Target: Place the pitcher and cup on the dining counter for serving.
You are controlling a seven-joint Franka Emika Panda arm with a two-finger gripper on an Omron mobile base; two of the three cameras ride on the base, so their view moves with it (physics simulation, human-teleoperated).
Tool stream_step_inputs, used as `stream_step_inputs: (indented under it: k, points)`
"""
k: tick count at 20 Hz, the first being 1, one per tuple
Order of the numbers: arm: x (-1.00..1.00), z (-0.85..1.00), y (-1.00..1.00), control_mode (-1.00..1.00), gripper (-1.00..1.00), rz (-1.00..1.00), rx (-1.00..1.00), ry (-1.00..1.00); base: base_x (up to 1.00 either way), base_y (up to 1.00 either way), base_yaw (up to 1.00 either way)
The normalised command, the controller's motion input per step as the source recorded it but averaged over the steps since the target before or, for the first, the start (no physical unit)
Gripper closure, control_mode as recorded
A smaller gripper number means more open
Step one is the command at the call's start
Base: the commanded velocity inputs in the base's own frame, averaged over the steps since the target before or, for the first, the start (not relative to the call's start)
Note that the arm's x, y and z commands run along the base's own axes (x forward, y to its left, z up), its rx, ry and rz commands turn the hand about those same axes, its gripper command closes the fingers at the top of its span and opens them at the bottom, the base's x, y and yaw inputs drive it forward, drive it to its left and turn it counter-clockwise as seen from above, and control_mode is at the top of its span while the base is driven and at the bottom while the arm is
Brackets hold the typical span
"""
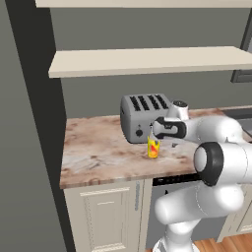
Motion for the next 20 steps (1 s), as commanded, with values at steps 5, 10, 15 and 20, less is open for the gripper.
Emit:
stream_step_inputs:
  k: [5, 10, 15, 20]
  points:
    - [0.10, 0.41, 0.00, -1.00, -1.00, 0.00, 0.00, 0.00, 0.00, 0.00, 0.00]
    - [0.29, 0.11, 0.00, -1.00, -1.00, 0.00, 0.00, -0.01, 0.00, 0.00, 0.00]
    - [0.28, -0.01, 0.00, -1.00, -1.00, 0.00, -0.01, 0.00, 0.00, 0.00, 0.00]
    - [0.12, -0.16, 0.00, -1.00, -1.00, 0.00, -0.02, 0.00, 0.00, 0.00, 0.00]
